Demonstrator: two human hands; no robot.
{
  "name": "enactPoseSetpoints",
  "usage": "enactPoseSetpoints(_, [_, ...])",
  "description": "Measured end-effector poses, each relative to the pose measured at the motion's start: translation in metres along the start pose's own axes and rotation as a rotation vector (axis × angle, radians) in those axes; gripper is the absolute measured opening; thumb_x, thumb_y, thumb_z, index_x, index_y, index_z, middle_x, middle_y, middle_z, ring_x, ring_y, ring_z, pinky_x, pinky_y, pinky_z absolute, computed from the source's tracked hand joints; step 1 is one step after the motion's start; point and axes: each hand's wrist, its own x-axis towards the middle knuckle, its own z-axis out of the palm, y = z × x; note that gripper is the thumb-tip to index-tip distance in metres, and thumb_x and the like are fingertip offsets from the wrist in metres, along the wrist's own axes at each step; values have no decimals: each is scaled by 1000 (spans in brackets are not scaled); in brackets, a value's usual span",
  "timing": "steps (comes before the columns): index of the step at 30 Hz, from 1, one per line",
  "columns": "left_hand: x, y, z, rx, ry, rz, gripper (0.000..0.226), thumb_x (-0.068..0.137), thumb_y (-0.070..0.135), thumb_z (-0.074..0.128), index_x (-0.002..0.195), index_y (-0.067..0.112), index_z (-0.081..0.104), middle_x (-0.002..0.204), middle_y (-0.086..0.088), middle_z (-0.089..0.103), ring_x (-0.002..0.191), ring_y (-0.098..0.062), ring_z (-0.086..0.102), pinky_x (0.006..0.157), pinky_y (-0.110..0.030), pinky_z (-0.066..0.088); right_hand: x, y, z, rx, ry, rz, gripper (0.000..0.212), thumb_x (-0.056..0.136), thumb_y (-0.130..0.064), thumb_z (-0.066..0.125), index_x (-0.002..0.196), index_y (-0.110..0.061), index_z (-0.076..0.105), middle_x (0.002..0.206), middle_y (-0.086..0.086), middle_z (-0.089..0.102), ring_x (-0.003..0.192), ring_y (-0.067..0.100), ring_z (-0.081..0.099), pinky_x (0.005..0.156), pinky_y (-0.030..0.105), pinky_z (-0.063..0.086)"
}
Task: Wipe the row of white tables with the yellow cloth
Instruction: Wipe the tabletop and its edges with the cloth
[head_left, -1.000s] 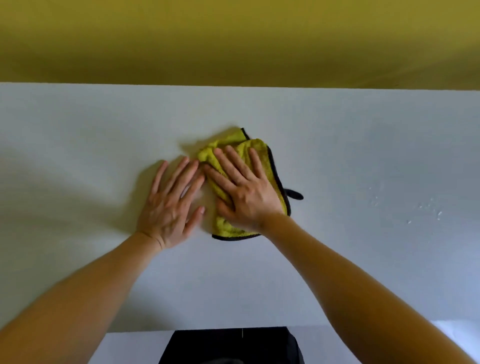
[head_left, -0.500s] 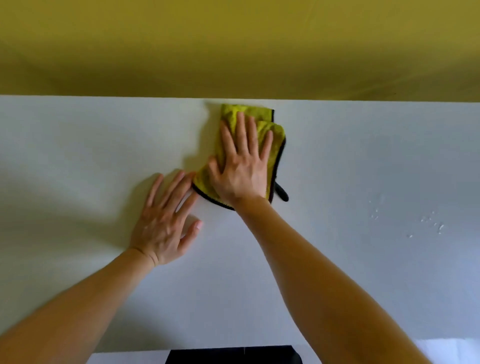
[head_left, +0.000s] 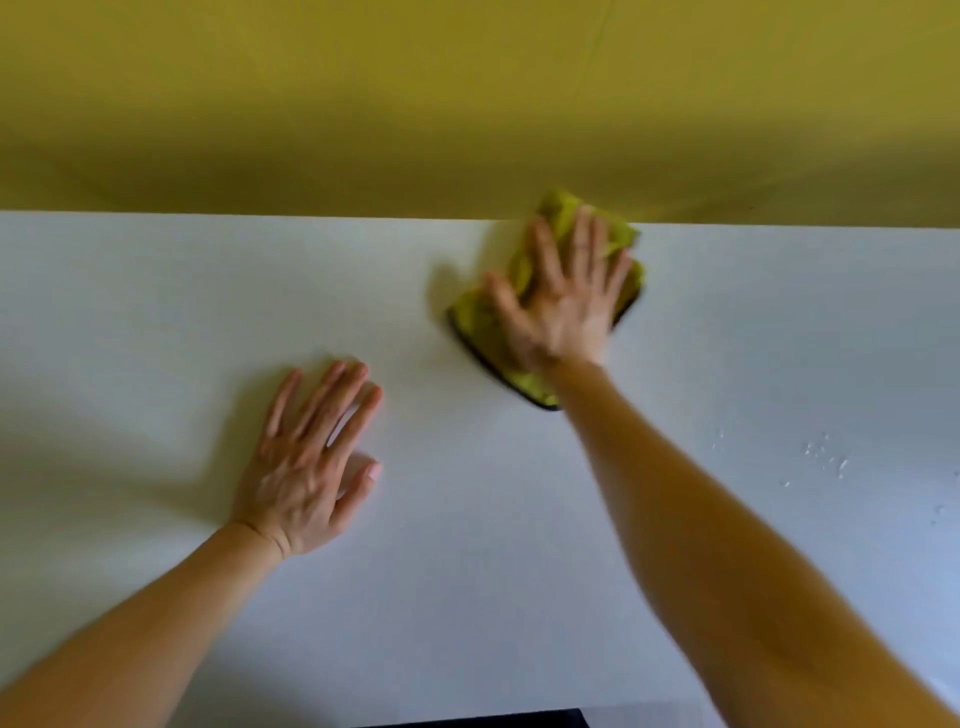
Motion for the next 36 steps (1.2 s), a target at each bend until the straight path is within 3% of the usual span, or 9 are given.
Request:
enactPoseSetpoints(4, [1,-1,-1,30,-23,-4,76,103,47,47,166,6,40,176,-17,32,165,-37,27,127,-73,23,-29,-99,23,-3,-120,-412,83,100,-78,35,170,-34,34,182,11,8,169,34,0,131,66,0])
enactPoseSetpoints(7, [3,1,-3,31,-38,-3,77,103,47,46,168,7,37,179,-15,25,167,-36,23,128,-71,22,-15,-46,17,22,-89,-509,74,100,-63,43,168,-33,39,182,8,17,169,31,9,133,63,7])
enactPoseSetpoints(9, [4,2,-3,23,-12,2,76,103,46,45,167,6,37,180,-15,23,167,-36,23,127,-72,23,-4,28,4,22,-45,-414,73,99,-56,50,166,-31,42,180,8,22,168,31,15,134,61,9])
enactPoseSetpoints(13, [4,2,-5,39,2,10,75,103,45,44,166,4,40,179,-16,24,166,-38,25,126,-73,25,0,171,-34,-7,29,48,76,94,-52,47,168,-34,37,180,7,22,168,28,16,133,64,9])
enactPoseSetpoints(16, [5,6,-4,74,3,-10,75,99,41,49,162,1,46,177,-17,29,165,-38,27,126,-72,25,-5,166,-34,-8,12,255,81,91,-55,37,170,-35,33,182,10,15,169,30,9,132,67,4])
enactPoseSetpoints(22, [29,99,2,90,148,-308,61,94,32,63,146,0,59,162,-20,51,155,-39,45,126,-68,27,-29,17,-3,-21,-100,-379,68,107,-62,31,169,-34,36,182,10,13,169,33,5,131,66,2])
enactPoseSetpoints(26, [51,185,29,29,117,-373,62,104,39,54,158,10,51,170,-17,41,159,-38,39,130,-65,24,-17,50,-10,11,-134,-539,70,103,-56,37,170,-35,35,181,6,18,169,30,10,133,61,3])
enactPoseSetpoints(33, [49,197,41,49,134,-426,63,100,39,53,159,15,53,178,-14,28,165,-37,27,131,-65,21,5,311,-64,25,31,74,73,92,-48,46,164,-34,44,178,5,28,167,26,20,134,62,9])
enactPoseSetpoints(36, [49,197,44,68,139,-422,62,102,39,52,158,13,54,177,-15,30,165,-38,27,130,-66,22,-8,303,-66,43,45,368,80,91,-49,38,169,-32,36,182,6,16,169,27,9,133,65,3])
